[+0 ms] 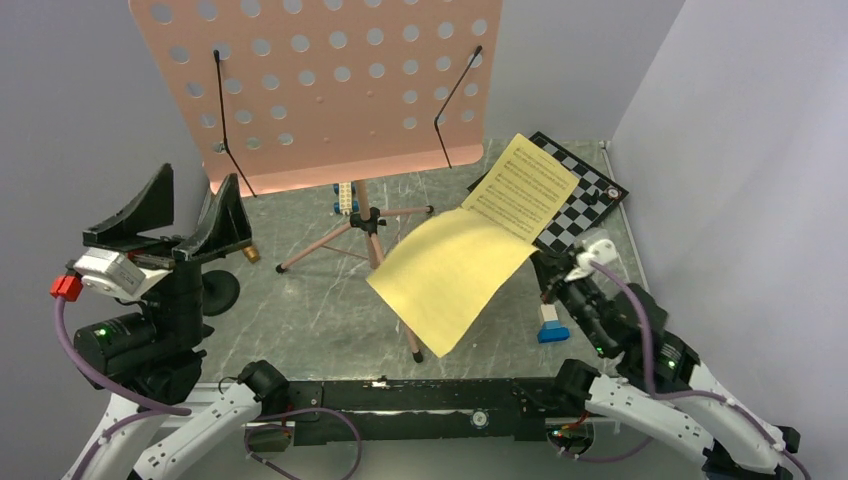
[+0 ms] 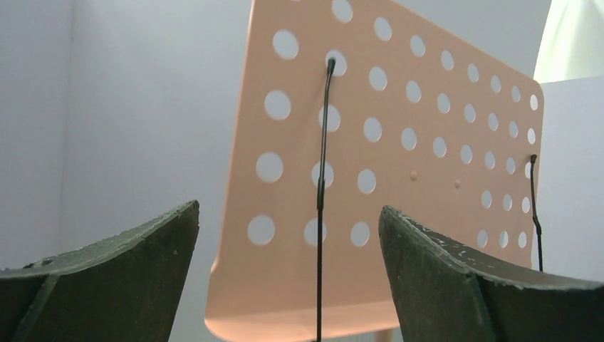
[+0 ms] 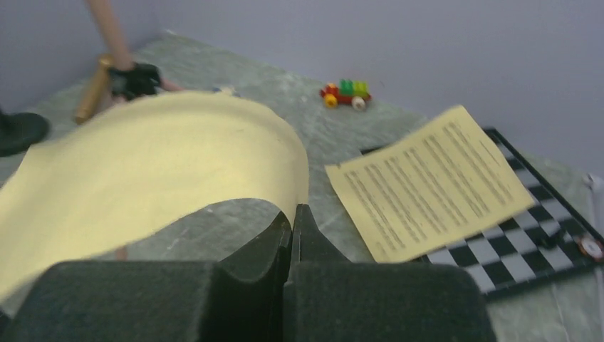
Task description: Pack up the instrument practice props
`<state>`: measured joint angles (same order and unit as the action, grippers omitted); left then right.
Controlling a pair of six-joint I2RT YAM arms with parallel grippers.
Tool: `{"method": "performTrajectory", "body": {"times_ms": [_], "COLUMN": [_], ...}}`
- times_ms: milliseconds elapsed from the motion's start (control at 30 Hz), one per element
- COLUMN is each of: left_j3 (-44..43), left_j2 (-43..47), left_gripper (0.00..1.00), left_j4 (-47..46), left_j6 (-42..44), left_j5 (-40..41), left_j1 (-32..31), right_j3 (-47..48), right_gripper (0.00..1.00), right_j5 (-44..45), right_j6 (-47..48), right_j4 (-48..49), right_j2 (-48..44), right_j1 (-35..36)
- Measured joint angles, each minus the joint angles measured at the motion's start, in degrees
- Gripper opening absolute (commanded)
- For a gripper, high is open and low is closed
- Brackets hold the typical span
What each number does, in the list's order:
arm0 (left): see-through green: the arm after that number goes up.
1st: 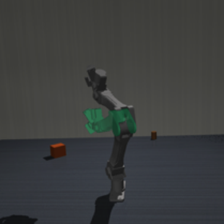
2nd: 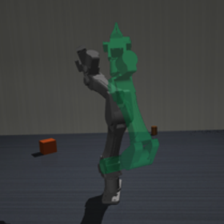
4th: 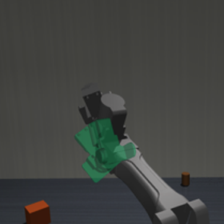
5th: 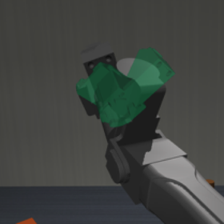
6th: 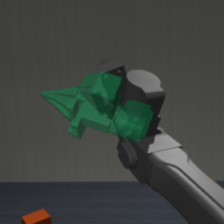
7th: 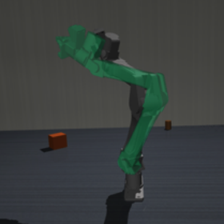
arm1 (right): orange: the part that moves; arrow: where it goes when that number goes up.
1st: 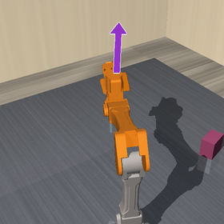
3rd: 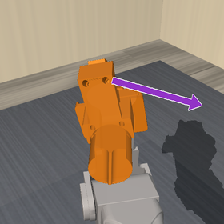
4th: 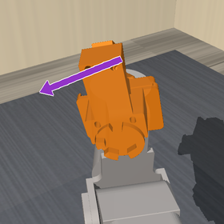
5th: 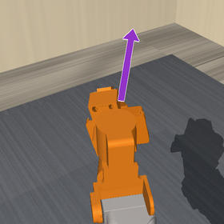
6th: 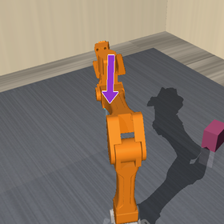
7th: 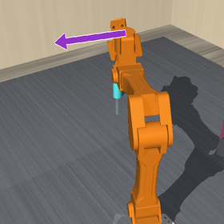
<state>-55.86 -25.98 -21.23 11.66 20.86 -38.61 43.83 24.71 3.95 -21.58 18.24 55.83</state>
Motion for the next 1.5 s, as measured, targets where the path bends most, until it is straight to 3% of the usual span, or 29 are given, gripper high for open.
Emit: {"method": "performTrajectory", "body": {"times_ms": [133, 300, 400, 533, 633, 733, 933, 1033, 1133, 1233, 1500], "left_j3": [3.63, 6.45, 7.04, 7.56, 7.98, 8.0, 8.81, 9.35, 9.22, 7.37, 4.61], "left_j2": [3.04, 5.6, 6.36, 7.19, 7.5, 7.48, 7.52, 7.5, 6.95, 4.48, 0.81], "left_gripper": [0.99, 0.99, 0.99, 0.99, 0.99, 0.99, 0.99, 0.99, 0.99, 0.99, 0.99], "left_j4": [1.44, 4.04, 5.53, 7.17, 8.07, 9.33, 10.08, 10.47, 11.87, 14.82, 18.1], "left_j6": [-3.8, -8.46, -11.41, -14.69, -17.05, -18.99, -21.49, -22.53, -23.54, -24.52, -25.97], "left_j5": [1.97, 3.23, 3.82, 4.57, 4.98, 4.98, 5.44, 6.25, 6.4, 6.45, 5.99], "left_j1": [0.0, 0.0, 0.0, 0.0, 0.0, 0.0, 0.0, 0.02, 0.02, 0.02, 0.02], "right_j3": [1.07, 8.02, 14.36, 21.38, 24.3, 28.04, 43.6, 51.15, 50.84, 49.81, 48.0], "right_gripper": [0.0, 0.0, 0.0, 0.0, 0.0, 0.0, 0.0, 0.0, 0.0, 0.0, 0.0], "right_j5": [8.98, 10.38, 4.31, -12.98, -24.87, -35.17, -45.53, -53.09, -55.34, -56.81, -58.34], "right_j6": [-3.87, -8.5, -11.41, -18.25, -25.22, -32.3, -40.85, -48.02, -52.28, -53.72, -52.92], "right_j4": [-1.62, -6.36, -7.39, -5.99, -3.1, 0.55, 3.21, 6.34, 6.58, 2.16, -2.73], "right_j2": [10.36, 26.1, 33.38, 41.2, 47.12, 54.36, 68.63, 77.77, 85.44, 92.0, 87.69], "right_j1": [-0.07, -5.77, -17.03, -38.18, -46.42, -49.13, -50.8, -58.16, -64.17, -65.48, -61.86]}}
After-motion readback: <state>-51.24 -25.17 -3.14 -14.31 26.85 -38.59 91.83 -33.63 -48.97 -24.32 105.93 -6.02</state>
